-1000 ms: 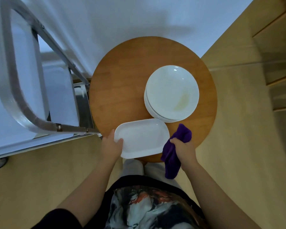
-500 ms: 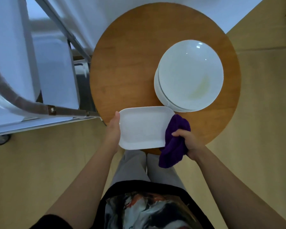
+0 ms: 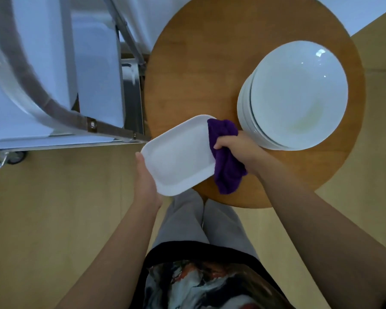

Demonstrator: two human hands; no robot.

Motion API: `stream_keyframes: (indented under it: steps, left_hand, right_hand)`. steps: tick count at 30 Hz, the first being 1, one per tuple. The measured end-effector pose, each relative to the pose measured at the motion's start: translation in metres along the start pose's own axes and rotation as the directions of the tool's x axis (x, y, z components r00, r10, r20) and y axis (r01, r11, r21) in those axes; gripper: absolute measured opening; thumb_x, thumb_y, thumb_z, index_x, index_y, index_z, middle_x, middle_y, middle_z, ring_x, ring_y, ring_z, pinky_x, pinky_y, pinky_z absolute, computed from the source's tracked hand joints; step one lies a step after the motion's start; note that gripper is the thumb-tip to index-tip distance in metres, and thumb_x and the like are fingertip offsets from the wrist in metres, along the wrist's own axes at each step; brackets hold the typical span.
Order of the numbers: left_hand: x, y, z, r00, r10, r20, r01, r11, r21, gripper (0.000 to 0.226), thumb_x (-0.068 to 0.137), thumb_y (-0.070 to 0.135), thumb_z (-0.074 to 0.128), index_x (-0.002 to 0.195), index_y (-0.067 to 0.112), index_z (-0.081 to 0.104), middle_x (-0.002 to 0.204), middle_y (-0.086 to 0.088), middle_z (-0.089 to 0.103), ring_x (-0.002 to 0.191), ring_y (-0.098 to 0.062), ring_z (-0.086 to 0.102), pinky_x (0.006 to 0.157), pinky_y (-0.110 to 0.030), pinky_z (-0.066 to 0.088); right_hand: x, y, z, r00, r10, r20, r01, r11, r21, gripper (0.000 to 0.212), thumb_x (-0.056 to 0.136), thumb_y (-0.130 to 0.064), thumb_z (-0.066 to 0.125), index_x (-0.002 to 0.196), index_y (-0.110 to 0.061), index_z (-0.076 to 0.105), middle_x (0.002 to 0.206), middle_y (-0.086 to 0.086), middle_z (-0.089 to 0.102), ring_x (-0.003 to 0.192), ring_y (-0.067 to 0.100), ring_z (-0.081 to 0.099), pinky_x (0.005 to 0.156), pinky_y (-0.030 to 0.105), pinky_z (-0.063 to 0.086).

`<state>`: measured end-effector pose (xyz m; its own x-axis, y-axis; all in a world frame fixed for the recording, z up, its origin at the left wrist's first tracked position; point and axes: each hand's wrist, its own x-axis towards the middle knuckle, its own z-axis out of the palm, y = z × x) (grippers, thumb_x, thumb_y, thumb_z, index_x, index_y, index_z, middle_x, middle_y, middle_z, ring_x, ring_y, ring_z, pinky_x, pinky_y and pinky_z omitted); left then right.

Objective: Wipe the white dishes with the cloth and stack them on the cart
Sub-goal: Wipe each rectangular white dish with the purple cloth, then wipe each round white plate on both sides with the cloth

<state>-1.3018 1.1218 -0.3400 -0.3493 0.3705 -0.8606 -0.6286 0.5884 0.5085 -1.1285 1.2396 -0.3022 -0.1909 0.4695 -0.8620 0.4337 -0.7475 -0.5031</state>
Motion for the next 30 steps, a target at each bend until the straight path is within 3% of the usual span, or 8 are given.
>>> stream_keyframes:
  steps: [2,6,9,14,19,22,26,30]
  left_hand:
    - [-0.003,0.001,0.006,0.999,-0.019,-0.030,0.016,0.994,-0.103,0.055,0.096,0.062,0.024,0.125,0.028,0.055,0.115,0.004,0.067,0.100,-0.015,0.067,0.075,-0.032,0.057]
    - [-0.007,0.002,0.031,0.999,-0.044,-0.026,0.035,0.959,-0.282,0.044,0.098,0.058,0.024,0.108,0.037,0.061,0.097,0.011,0.074,0.096,-0.018,0.068,0.079,-0.039,0.058]
    - [-0.007,0.010,0.052,0.990,-0.139,-0.005,0.127,0.917,-0.378,0.042,0.099,0.056,0.028,0.119,0.035,0.058,0.114,0.003,0.069,0.107,-0.023,0.062,0.094,-0.047,0.051]
    - [0.002,0.035,0.088,0.982,-0.191,0.002,0.165,0.842,-0.514,0.035,0.101,0.042,0.040,0.130,0.026,0.053,0.122,-0.004,0.063,0.111,-0.028,0.059,0.097,-0.053,0.047]
    - [0.019,0.059,0.116,0.987,-0.158,0.025,0.147,0.841,-0.521,0.035,0.101,0.044,0.037,0.129,0.027,0.048,0.115,-0.003,0.061,0.109,-0.026,0.058,0.100,-0.051,0.045]
    - [0.029,0.075,0.131,0.991,-0.110,0.081,0.136,0.859,-0.493,0.038,0.102,0.044,0.034,0.131,0.025,0.048,0.115,-0.004,0.061,0.111,-0.028,0.057,0.101,-0.050,0.045]
    - [0.036,0.088,0.143,0.988,-0.080,0.131,0.133,0.872,-0.470,0.038,0.102,0.042,0.035,0.131,0.022,0.048,0.124,-0.009,0.060,0.111,-0.029,0.058,0.099,-0.049,0.047]
    - [0.038,0.095,0.152,0.986,-0.046,0.159,0.110,0.899,-0.425,0.028,0.103,0.038,0.036,0.120,0.022,0.051,0.115,-0.008,0.062,0.102,-0.027,0.061,0.094,-0.045,0.051]
  right_hand:
    - [0.011,-0.023,0.005,0.999,-0.012,-0.034,0.009,0.995,-0.100,0.008,0.072,-0.018,0.063,0.077,-0.013,0.060,0.070,0.003,0.062,0.067,0.019,0.060,0.063,0.030,0.046]
    - [0.034,-0.064,0.006,0.972,-0.110,-0.209,0.092,0.992,-0.092,0.014,0.069,-0.023,0.065,0.076,-0.013,0.057,0.069,0.001,0.059,0.065,0.019,0.058,0.060,0.028,0.045]
    - [0.049,-0.092,0.009,0.914,-0.221,-0.339,0.209,0.975,-0.074,0.013,0.070,-0.022,0.065,0.069,-0.017,0.053,0.060,-0.004,0.054,0.058,0.013,0.055,0.055,0.027,0.042]
    - [0.066,-0.125,0.016,0.862,-0.398,-0.315,0.346,0.915,-0.210,0.016,0.076,-0.022,0.064,0.072,-0.021,0.048,0.056,-0.009,0.048,0.053,0.004,0.051,0.046,0.015,0.039]
    - [0.075,-0.136,0.011,0.737,-0.523,-0.428,0.460,0.852,-0.249,0.018,0.077,-0.016,0.063,0.072,-0.019,0.047,0.059,-0.004,0.047,0.060,0.011,0.053,0.056,0.022,0.044]
    - [0.072,-0.137,0.010,0.641,-0.586,-0.497,0.526,0.806,-0.271,0.024,0.077,-0.013,0.062,0.068,-0.024,0.042,0.059,-0.007,0.045,0.057,0.006,0.048,0.054,0.016,0.041]
    - [0.065,-0.136,0.006,0.623,-0.598,-0.504,0.553,0.793,-0.258,0.021,0.081,-0.013,0.061,0.074,-0.024,0.045,0.062,-0.011,0.044,0.059,0.003,0.047,0.051,0.006,0.035]
    - [0.054,-0.139,0.000,0.619,-0.579,-0.531,0.606,0.782,-0.147,0.019,0.084,-0.009,0.059,0.076,-0.021,0.047,0.060,-0.010,0.047,0.058,0.005,0.049,0.050,0.008,0.037]
